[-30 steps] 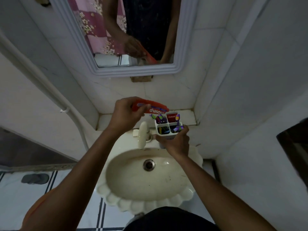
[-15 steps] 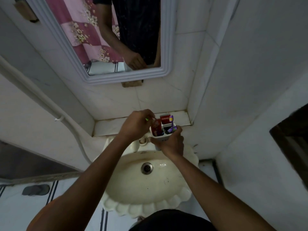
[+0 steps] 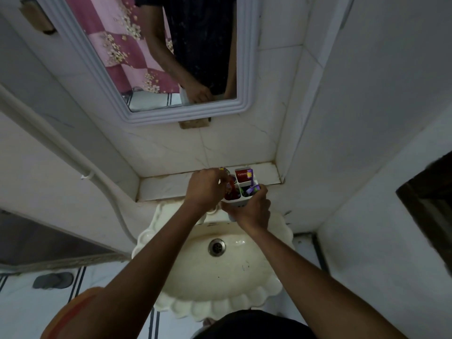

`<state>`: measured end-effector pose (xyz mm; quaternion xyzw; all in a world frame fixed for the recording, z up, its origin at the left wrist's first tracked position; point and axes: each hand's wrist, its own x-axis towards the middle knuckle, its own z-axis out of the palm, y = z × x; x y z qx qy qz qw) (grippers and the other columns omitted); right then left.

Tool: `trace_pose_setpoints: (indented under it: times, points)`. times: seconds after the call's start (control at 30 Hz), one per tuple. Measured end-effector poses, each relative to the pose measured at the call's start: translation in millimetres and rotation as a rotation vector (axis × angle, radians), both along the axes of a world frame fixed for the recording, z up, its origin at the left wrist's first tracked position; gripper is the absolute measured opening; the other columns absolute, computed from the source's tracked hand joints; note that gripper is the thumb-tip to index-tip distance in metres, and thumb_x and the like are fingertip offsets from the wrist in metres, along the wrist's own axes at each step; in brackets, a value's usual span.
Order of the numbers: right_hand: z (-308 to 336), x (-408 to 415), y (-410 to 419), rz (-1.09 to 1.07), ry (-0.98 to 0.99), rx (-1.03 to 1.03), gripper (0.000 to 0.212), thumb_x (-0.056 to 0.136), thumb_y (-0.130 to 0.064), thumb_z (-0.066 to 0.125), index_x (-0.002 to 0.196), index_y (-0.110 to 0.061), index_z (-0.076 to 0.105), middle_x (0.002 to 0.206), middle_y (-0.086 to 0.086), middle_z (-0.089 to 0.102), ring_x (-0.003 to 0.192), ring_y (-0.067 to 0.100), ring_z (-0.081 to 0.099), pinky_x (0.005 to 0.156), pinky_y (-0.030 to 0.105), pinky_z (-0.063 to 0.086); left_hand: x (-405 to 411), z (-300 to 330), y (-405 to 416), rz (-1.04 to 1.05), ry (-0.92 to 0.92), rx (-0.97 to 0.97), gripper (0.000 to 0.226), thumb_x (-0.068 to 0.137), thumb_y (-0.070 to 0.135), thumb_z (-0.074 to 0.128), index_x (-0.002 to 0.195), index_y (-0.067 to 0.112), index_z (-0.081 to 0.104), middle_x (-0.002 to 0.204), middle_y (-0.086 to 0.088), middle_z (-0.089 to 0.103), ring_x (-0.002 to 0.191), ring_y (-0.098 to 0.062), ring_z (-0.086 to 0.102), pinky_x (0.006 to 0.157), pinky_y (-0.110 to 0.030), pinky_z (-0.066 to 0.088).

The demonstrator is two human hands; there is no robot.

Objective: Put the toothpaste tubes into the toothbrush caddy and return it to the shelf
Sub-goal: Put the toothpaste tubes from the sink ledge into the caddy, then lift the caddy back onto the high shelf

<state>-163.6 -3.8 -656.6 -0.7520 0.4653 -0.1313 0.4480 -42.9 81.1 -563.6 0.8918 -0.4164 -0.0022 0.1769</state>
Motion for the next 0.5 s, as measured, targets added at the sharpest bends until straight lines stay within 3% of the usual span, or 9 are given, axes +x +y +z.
trace_pose_setpoints:
  times: [0.07,0.13,0.23,0.3,0.4,0.5]
  points:
    - [-4,0,1,-0.016,-0.051,0.012,0.140,0.043,-0.090,0.085,0.152,-0.024,0.030,0.144,0.006,0.062,0.133,0.033,0.059,0.105,0.056,0.058,1,-1,0,-0.013,0.024,-0.031,0.021,0.094,0.021,0.068,0.105,0.025,0.085,0.097,0.002,0.084,0.085,-0.023,0.078,0.085,-0.041,0.060]
    - [-6,1,1,-0.046,-0.146,0.057,0.134,0.044,-0.080,0.095,0.151,-0.027,0.034,0.141,0.002,0.066,0.129,0.030,0.065,0.098,0.049,0.064,2,-4,4,-0.005,0.108,-0.137,0.018,0.095,0.021,0.068,0.105,0.023,0.084,0.096,0.005,0.084,0.085,-0.018,0.079,0.083,-0.039,0.061]
    - [-8,1,-3,-0.100,-0.254,0.117,0.121,0.053,-0.050,0.111,0.151,-0.024,0.045,0.137,-0.003,0.071,0.122,0.021,0.073,0.084,0.014,0.058,3,-9,17,0.087,0.246,-0.313,0.014,0.098,0.022,0.071,0.107,0.018,0.081,0.101,0.008,0.082,0.087,-0.011,0.076,0.081,-0.036,0.062]
    - [-10,-1,-5,-0.139,-0.311,0.114,0.116,0.055,-0.044,0.114,0.149,-0.023,0.048,0.136,-0.003,0.072,0.119,0.019,0.075,0.077,0.002,0.054,5,-12,30,0.139,0.234,-0.380,0.015,0.099,0.024,0.070,0.107,0.017,0.081,0.103,0.008,0.081,0.088,-0.009,0.075,0.082,-0.036,0.061]
    - [-2,-5,-8,-0.163,-0.372,0.069,0.117,0.055,-0.045,0.114,0.150,-0.023,0.049,0.137,-0.001,0.072,0.118,0.018,0.076,0.078,0.003,0.056,9,-14,46,0.178,0.204,-0.447,0.015,0.099,0.032,0.071,0.107,0.023,0.080,0.105,0.013,0.080,0.092,-0.005,0.075,0.084,-0.037,0.061]
    - [16,-10,-13,-0.162,-0.432,0.018,0.117,0.055,-0.043,0.114,0.151,-0.021,0.050,0.139,0.000,0.070,0.118,0.017,0.074,0.079,0.006,0.057,9,-8,53,0.195,0.198,-0.464,0.025,0.098,0.039,0.073,0.118,0.024,0.078,0.118,0.012,0.079,0.107,-0.007,0.074,0.096,-0.038,0.060]
